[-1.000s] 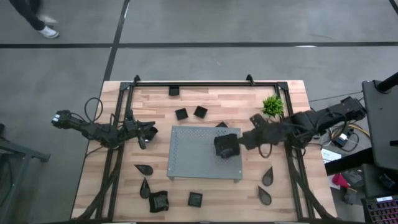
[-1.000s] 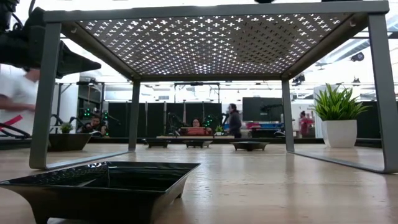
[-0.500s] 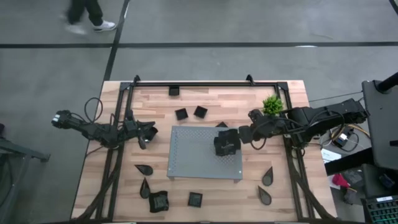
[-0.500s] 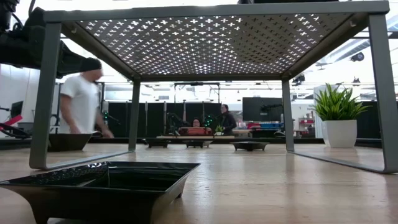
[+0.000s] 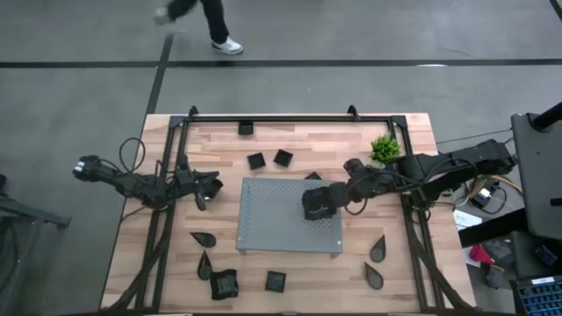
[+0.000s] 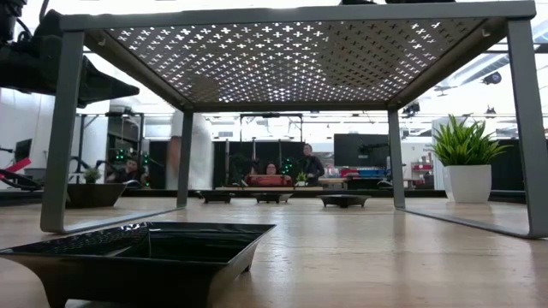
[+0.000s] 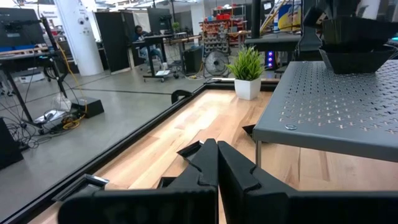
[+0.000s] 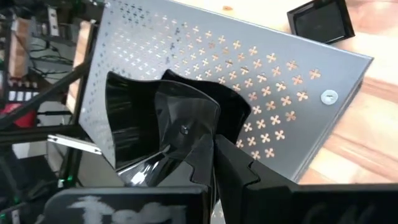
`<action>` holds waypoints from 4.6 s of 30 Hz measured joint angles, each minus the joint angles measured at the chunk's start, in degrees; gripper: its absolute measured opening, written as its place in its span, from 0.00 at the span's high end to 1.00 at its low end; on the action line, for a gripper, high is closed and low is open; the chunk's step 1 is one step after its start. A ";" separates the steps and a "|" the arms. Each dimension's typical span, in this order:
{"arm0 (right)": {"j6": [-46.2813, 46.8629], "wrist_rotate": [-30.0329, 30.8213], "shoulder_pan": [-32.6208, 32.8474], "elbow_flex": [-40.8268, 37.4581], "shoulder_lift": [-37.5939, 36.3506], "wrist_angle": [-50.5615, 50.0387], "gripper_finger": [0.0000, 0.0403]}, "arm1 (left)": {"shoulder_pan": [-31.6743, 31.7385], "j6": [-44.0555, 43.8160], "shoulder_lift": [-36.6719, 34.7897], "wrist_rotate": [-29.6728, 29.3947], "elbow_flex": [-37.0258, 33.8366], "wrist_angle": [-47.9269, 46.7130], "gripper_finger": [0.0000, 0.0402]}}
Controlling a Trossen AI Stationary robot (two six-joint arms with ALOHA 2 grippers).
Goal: Pick & Place Mini shaped plates
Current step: Stack the right black distorted square plate on top of the black distorted square plate on the shelf, then stack the top black distorted square plate on top of the black distorted square plate on the shelf
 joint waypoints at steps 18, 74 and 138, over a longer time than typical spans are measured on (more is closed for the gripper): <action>-1.46 0.15 0.00 1.36 0.89 -0.61 0.98 | 0.00 0.01 0.00 -0.02 -0.01 0.00 1.00; -8.64 1.75 0.45 6.16 1.04 -0.40 0.72 | -0.01 0.01 0.01 -0.02 0.00 0.01 1.00; -78.98 12.68 24.57 3.38 0.62 32.10 0.98 | -0.02 0.02 0.02 0.00 0.00 0.00 1.00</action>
